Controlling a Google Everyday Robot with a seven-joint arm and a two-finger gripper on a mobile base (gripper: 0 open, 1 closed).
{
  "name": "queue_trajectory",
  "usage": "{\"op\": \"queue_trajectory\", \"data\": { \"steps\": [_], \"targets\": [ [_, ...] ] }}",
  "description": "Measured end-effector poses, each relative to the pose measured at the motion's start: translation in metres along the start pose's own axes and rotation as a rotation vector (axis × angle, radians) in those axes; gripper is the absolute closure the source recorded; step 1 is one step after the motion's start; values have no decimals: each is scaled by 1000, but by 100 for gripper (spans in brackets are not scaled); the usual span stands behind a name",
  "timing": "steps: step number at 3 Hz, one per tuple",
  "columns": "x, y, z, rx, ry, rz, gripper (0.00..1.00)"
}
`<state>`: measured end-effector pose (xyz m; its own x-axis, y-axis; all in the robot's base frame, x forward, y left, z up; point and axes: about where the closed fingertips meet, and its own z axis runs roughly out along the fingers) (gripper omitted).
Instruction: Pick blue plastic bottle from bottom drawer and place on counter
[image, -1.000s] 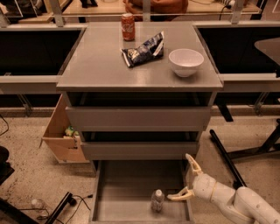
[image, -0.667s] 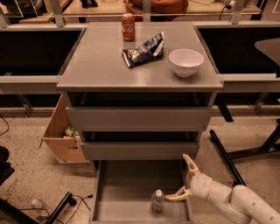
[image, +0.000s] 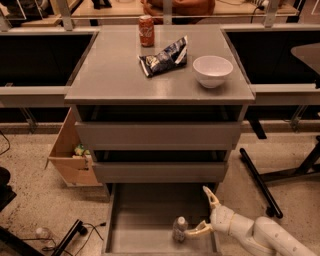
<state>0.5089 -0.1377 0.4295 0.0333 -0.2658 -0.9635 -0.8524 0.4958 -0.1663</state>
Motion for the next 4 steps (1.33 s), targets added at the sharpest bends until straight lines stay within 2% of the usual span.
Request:
{"op": "queue_trajectory", "data": {
  "steps": [2,4],
  "targets": [
    [75,13,34,-55,46,17,0],
    [138,41,59,-91,110,97,0]
  ]
}}
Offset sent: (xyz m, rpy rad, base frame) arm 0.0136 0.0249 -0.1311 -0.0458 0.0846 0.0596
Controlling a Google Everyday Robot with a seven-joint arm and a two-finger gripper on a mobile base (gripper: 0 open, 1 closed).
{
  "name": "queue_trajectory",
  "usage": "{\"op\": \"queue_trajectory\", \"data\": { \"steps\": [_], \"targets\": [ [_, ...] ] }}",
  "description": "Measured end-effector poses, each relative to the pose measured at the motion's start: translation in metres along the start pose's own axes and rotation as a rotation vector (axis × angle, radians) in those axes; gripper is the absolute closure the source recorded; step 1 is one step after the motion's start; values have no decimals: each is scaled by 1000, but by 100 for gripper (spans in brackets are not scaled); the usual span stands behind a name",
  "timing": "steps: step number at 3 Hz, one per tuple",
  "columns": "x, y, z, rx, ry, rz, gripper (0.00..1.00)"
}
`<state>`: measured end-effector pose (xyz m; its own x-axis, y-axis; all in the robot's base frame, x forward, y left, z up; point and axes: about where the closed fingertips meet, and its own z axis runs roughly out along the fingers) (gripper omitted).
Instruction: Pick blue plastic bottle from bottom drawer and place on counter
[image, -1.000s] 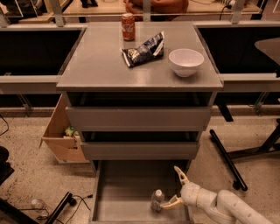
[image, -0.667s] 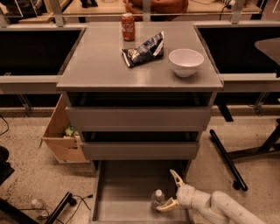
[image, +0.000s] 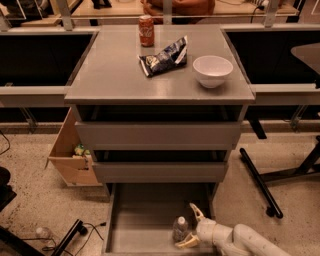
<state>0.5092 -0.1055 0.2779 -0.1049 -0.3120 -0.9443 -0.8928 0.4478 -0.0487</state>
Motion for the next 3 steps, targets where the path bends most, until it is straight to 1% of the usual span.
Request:
{"op": "queue_trajectory", "data": {
  "steps": [1,2,3],
  "targets": [
    [18,8,16,-11,3,51,0],
    [26,9,35,-20,-20,87,18],
    [34,8,53,-33,-56,110,41]
  ]
}}
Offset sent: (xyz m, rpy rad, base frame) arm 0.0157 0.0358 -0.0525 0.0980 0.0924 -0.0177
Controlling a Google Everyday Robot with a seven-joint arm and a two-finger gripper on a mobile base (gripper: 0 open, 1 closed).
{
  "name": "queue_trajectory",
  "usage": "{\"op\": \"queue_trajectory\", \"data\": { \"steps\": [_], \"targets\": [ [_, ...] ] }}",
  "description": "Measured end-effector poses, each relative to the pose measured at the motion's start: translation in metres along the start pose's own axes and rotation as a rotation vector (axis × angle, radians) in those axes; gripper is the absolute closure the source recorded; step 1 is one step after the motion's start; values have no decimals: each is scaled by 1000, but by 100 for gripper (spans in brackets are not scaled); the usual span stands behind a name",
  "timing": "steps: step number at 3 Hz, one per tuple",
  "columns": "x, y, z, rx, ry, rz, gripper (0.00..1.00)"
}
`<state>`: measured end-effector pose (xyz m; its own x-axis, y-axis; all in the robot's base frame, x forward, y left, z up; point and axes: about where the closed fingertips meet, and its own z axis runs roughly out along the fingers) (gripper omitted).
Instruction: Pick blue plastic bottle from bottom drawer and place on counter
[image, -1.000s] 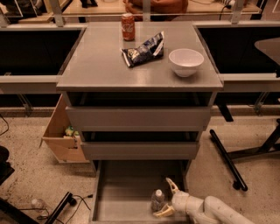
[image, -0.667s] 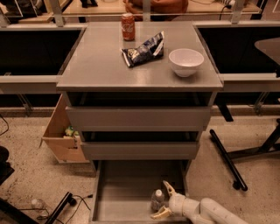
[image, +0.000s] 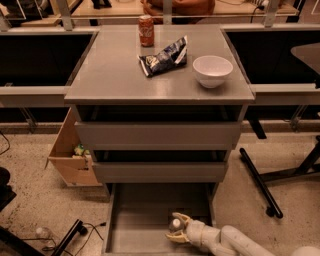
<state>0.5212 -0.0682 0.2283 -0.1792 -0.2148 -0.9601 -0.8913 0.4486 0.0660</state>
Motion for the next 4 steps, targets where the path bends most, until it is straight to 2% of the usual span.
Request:
{"op": "queue_trajectory", "data": {
  "steps": [1,2,3,4],
  "targets": [
    [1,-1,0,2,-1,0,72],
    [1,-1,0,2,-1,0,95],
    [-27,18,-13,-48,-49,-10,100],
    [-93,33,-60,-54,-97,-58,100]
  ]
}}
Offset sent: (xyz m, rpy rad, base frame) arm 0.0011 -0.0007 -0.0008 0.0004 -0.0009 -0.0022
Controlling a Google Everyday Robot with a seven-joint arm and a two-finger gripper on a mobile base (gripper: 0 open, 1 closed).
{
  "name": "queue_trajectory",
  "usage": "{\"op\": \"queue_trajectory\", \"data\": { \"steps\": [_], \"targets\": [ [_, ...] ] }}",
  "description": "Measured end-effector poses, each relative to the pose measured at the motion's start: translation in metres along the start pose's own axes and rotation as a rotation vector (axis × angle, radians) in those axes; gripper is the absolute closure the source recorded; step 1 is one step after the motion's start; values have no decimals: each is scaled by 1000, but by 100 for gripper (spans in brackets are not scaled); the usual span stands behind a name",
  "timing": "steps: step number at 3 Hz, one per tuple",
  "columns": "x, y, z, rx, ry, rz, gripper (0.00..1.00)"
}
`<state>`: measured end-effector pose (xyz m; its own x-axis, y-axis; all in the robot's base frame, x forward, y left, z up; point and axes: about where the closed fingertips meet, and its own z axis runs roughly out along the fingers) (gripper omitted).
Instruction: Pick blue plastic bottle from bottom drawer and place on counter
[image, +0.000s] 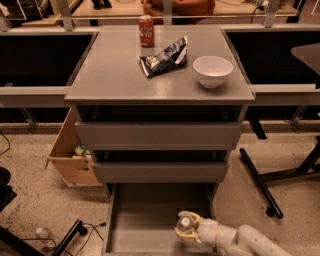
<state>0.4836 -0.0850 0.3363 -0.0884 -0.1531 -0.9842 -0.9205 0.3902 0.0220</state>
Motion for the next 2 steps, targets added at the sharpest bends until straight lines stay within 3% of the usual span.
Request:
{"op": "queue_trajectory", "data": {
  "steps": [1,2],
  "targets": [
    [-118,40,-45,-26,-30,19,100],
    [-195,91,-45,-105,-6,67,100]
  ]
}}
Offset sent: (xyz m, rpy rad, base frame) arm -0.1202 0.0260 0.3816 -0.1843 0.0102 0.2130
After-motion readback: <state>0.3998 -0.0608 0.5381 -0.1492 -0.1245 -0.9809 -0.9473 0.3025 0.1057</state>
